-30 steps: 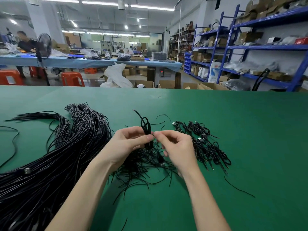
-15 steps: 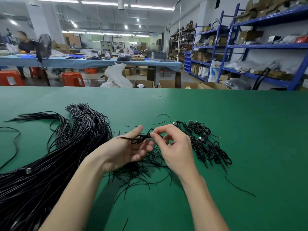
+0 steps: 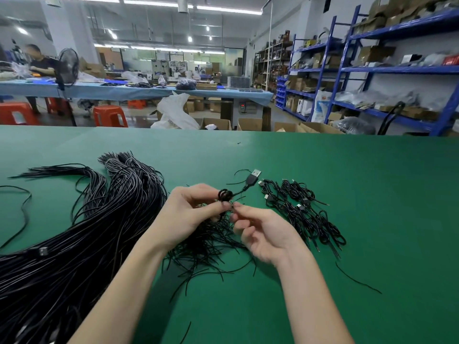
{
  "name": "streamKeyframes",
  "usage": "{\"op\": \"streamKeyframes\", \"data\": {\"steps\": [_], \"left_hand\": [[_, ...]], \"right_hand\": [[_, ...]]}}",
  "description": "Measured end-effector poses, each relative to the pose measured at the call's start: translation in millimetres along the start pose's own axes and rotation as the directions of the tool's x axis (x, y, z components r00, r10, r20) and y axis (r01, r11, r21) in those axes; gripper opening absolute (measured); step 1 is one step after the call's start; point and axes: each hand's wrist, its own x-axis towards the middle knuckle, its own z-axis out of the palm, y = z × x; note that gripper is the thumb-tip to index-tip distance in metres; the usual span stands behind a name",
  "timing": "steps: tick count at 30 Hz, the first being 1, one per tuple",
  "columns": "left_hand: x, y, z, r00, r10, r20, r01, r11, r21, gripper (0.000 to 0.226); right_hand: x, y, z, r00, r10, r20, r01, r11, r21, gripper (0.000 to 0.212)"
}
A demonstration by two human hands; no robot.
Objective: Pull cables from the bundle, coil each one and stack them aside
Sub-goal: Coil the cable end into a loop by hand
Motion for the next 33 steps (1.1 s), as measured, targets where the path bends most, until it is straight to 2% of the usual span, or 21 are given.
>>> {"op": "streamKeyframes", "data": {"steps": [2, 3, 4, 6, 8, 10, 14, 16, 19, 21, 22, 23, 25, 26, 27, 28, 29, 30, 31, 32, 33], "left_hand": [[1.0, -0.6, 2.8, 0.997, 0.076, -0.014, -0.075, 0.994, 0.078, 0.015], [1.2, -1.5, 3.1, 0.998, 0.066, -0.025, -0.063, 0.994, 0.089, 0.014], [1.3, -2.0, 2.9, 0.999, 0.028, -0.041, -0.025, 0.997, 0.071, 0.014], [1.6, -3.6, 2.4, 0.994, -0.074, -0.08, 0.072, 0.997, -0.023, 0.019], [3.3, -5.2, 1.5, 0.979, -0.167, -0.118, 0.147, 0.976, -0.159, 0.028], [6.0, -5.1, 0.6, 0.965, -0.234, -0.115, 0.197, 0.943, -0.268, 0.032], [8.5, -4.4, 2.6, 0.956, -0.29, -0.047, 0.255, 0.898, -0.359, 0.042], [8.4, -4.9, 2.7, 0.953, -0.302, -0.014, 0.275, 0.886, -0.373, 0.042], [8.4, -5.9, 1.2, 0.95, -0.311, 0.021, 0.297, 0.882, -0.366, 0.04], [8.1, -6.1, 0.8, 0.954, -0.299, 0.013, 0.285, 0.894, -0.344, 0.04], [7.8, -5.4, 0.9, 0.961, -0.278, -0.005, 0.261, 0.908, -0.328, 0.039], [7.3, -4.5, 1.1, 0.97, -0.24, -0.034, 0.219, 0.928, -0.301, 0.037], [6.5, -3.5, 1.0, 0.987, -0.119, -0.105, 0.097, 0.976, -0.197, 0.03], [5.7, -2.9, 1.2, 0.99, -0.049, -0.131, 0.033, 0.992, -0.12, 0.026], [5.1, -2.6, 1.1, 0.99, 0.01, -0.143, -0.017, 0.999, -0.047, 0.025], [4.7, -2.8, 0.5, 0.988, 0.038, -0.147, -0.039, 0.999, -0.005, 0.025], [4.6, -3.0, -0.2, 0.989, 0.029, -0.145, -0.029, 1.0, -0.002, 0.025], [4.3, -3.0, -1.1, 0.991, -0.007, -0.134, 0.003, 1.0, -0.025, 0.026], [4.2, -2.9, -1.7, 0.992, -0.052, -0.118, 0.047, 0.998, -0.051, 0.026], [4.5, -3.2, -2.2, 0.989, -0.102, -0.104, 0.095, 0.993, -0.073, 0.027], [5.4, -4.1, -2.6, 0.983, -0.154, -0.1, 0.145, 0.986, -0.088, 0.029]], "right_hand": [[-0.6, 2.4, -0.4, 0.995, 0.087, 0.051, -0.095, 0.976, 0.194, 0.016], [-1.3, 4.3, 0.8, 0.993, 0.095, 0.07, -0.109, 0.968, 0.225, 0.012], [-2.0, 5.8, 2.1, 0.995, 0.074, 0.064, -0.085, 0.979, 0.188, 0.008], [-3.0, 5.6, 4.1, 0.994, -0.101, -0.034, 0.097, 0.991, -0.095, 0.007], [-2.7, 2.0, 2.5, 0.9, -0.424, -0.103, 0.337, 0.825, -0.453, 0.007], [-4.1, -2.0, -1.2, 0.753, -0.658, -0.006, 0.494, 0.571, -0.656, 0.009], [-4.8, -0.4, -3.4, 0.512, -0.808, 0.291, 0.594, 0.088, -0.8, 0.013], [-4.0, -0.3, -1.7, 0.457, -0.818, 0.35, 0.58, -0.025, -0.814, 0.009], [-4.1, -2.1, -2.1, 0.422, -0.831, 0.362, 0.571, -0.066, -0.818, 0.003], [-4.0, -2.3, -1.7, 0.433, -0.839, 0.331, 0.562, -0.036, -0.827, 0.005], [-3.6, -1.6, -0.3, 0.471, -0.834, 0.288, 0.555, 0.026, -0.831, 0.007], [-3.2, -1.0, 2.1, 0.545, -0.809, 0.22, 0.553, 0.149, -0.82, 0.01], [-3.5, -2.8, 8.5, 0.778, -0.628, 0.021, 0.487, 0.581, -0.652, 0.015], [-4.5, -3.0, 11.8, 0.899, -0.434, -0.06, 0.362, 0.813, -0.456, 0.017], [-5.8, -2.1, 14.5, 0.975, -0.211, -0.073, 0.191, 0.958, -0.213, 0.017], [-7.0, -0.2, 15.8, 0.999, -0.046, -0.027, 0.046, 0.999, 0.014, 0.013], [-7.2, 2.4, 16.1, 0.999, 0.031, 0.029, -0.035, 0.986, 0.162, 0.01], [-6.7, 4.9, 15.5, 0.997, 0.039, 0.062, -0.051, 0.977, 0.208, 0.009], [-5.9, 5.8, 14.8, 0.998, 0.003, 0.059, -0.012, 0.988, 0.155, 0.01], [-5.5, 5.2, 13.5, 0.996, -0.089, 0.021, 0.089, 0.996, -0.003, 0.01], [-4.9, 3.1, 11.7, 0.971, -0.239, -0.025, 0.226, 0.944, -0.24, 0.009]]}}
